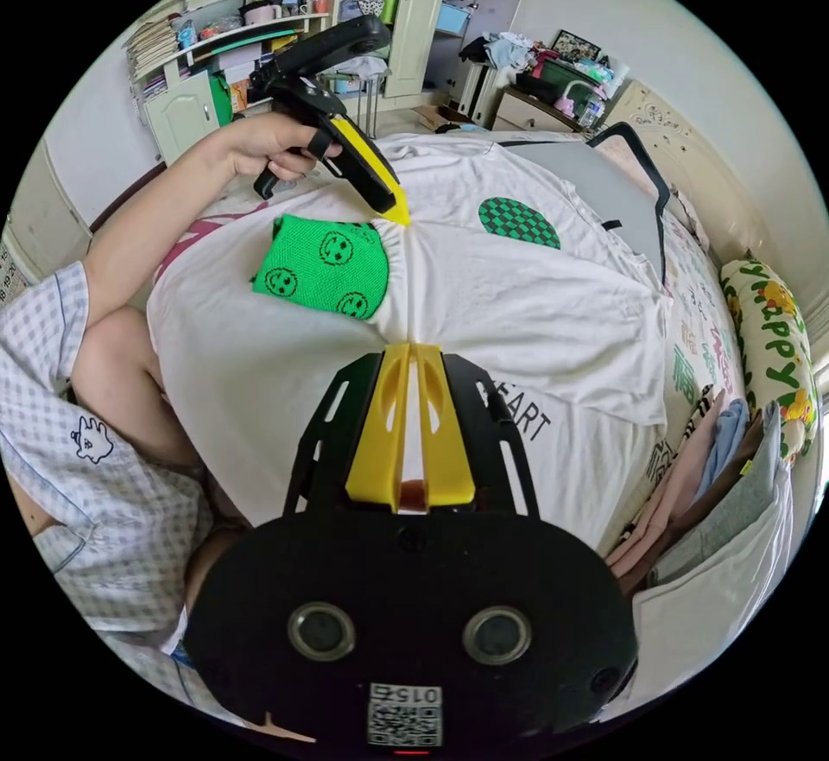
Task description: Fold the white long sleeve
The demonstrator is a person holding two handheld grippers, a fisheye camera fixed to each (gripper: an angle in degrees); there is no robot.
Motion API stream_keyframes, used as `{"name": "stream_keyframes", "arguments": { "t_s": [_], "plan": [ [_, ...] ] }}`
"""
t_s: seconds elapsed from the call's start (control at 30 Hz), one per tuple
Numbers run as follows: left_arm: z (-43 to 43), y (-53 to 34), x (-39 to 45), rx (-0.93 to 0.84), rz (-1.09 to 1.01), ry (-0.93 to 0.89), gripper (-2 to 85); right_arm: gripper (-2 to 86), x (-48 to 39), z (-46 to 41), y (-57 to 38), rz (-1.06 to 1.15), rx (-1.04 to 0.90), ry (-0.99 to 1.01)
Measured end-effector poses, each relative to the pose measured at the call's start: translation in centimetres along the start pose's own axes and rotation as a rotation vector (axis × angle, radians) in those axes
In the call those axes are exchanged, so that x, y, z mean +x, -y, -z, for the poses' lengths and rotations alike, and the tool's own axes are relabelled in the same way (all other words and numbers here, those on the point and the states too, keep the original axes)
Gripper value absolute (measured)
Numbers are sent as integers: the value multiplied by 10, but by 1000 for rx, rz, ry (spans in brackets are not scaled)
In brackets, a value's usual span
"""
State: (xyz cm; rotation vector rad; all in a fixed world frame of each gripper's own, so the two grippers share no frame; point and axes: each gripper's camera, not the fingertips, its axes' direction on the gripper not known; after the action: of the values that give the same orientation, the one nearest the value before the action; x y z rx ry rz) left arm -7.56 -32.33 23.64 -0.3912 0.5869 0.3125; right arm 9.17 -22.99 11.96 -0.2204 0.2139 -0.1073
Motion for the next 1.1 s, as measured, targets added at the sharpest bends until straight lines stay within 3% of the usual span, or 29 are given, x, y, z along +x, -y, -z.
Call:
{"name": "stream_keyframes", "arguments": {
  "t_s": [0.23, 0.33, 0.5, 0.63, 0.8, 0.87, 0.97, 1.1],
  "plan": [
    [12, 1, 30, 36, -79, 46, 8, 50, -15, 13, -3, -39, 104, -92],
    [12, 4, 56, 52, -175, -28, 34, 58, -33, 14, 6, -2, 198, 2],
    [-22, 10, 92, -56, -324, -82, 72, 81, -73, -15, 34, 110, 108, 53],
    [-64, 1, 91, -201, -334, 23, 74, 22, -94, -36, 44, 158, 66, 25],
    [-67, -18, 74, -157, -311, -65, 67, -8, -106, -45, 52, 188, 55, 11],
    [-55, -33, 61, -106, -290, -78, 63, -9, -103, -45, 55, 199, 25, 85],
    [-6, -82, 16, 132, -151, -77, 61, -10, -88, -34, 68, 185, 54, 186],
    [59, -223, -101, 690, 378, -131, 70, -7, -75, -19, 117, 156, 148, 152]
  ]
}}
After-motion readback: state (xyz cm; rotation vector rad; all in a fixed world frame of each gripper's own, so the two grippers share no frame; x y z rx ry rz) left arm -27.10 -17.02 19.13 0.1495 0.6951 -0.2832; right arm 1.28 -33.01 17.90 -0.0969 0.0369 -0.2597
